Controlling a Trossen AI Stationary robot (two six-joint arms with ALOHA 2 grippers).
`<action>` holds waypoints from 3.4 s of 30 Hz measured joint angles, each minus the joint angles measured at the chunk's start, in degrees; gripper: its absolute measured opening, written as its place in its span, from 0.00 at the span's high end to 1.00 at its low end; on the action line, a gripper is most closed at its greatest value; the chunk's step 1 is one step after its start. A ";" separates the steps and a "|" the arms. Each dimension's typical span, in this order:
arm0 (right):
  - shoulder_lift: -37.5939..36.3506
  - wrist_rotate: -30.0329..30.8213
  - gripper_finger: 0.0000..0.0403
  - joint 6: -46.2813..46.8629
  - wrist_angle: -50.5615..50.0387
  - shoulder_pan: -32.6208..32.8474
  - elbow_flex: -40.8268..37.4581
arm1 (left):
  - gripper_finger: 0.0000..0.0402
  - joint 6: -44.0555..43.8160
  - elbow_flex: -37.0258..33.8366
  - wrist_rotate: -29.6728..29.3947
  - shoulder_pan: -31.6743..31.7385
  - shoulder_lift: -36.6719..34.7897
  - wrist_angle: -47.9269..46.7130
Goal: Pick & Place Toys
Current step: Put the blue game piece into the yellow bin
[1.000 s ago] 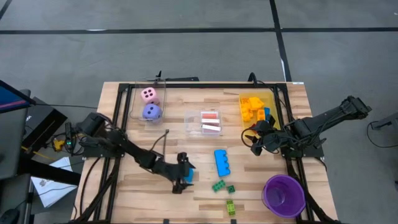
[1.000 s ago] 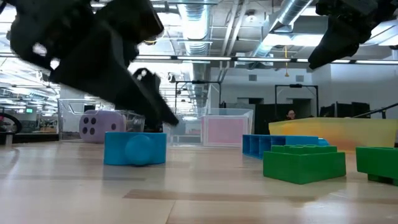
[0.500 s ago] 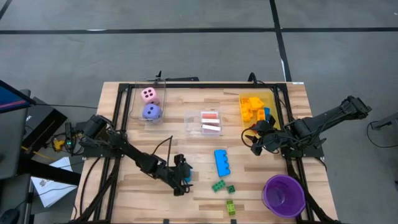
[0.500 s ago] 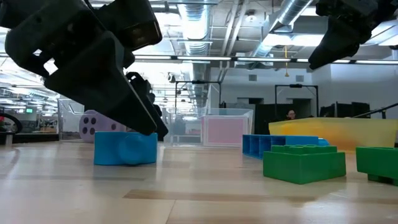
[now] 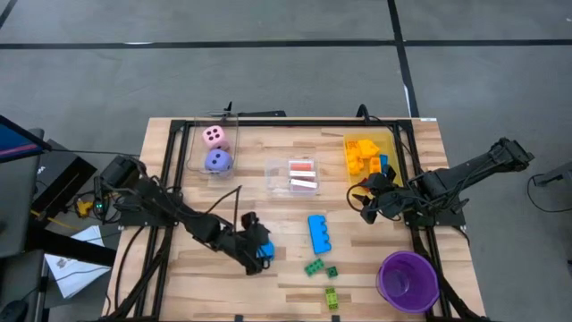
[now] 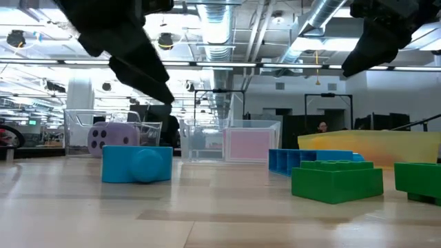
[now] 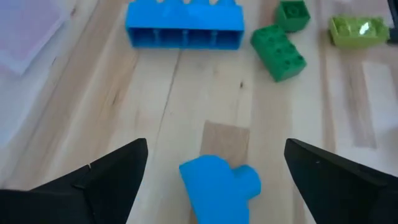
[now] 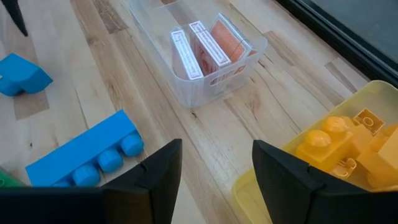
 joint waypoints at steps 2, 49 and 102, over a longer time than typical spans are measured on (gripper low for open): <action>0.00 0.00 0.53 0.00 0.52 0.00 -0.48 | 0.07 -4.60 1.38 0.75 0.49 0.13 -3.65; 0.00 -0.23 0.53 0.00 1.38 -0.02 -1.79 | 0.07 19.42 6.47 4.29 1.24 13.73 -1.88; 3.43 -1.17 0.50 -39.13 43.65 14.64 -1.68 | 0.69 44.66 6.40 7.43 10.84 13.64 61.03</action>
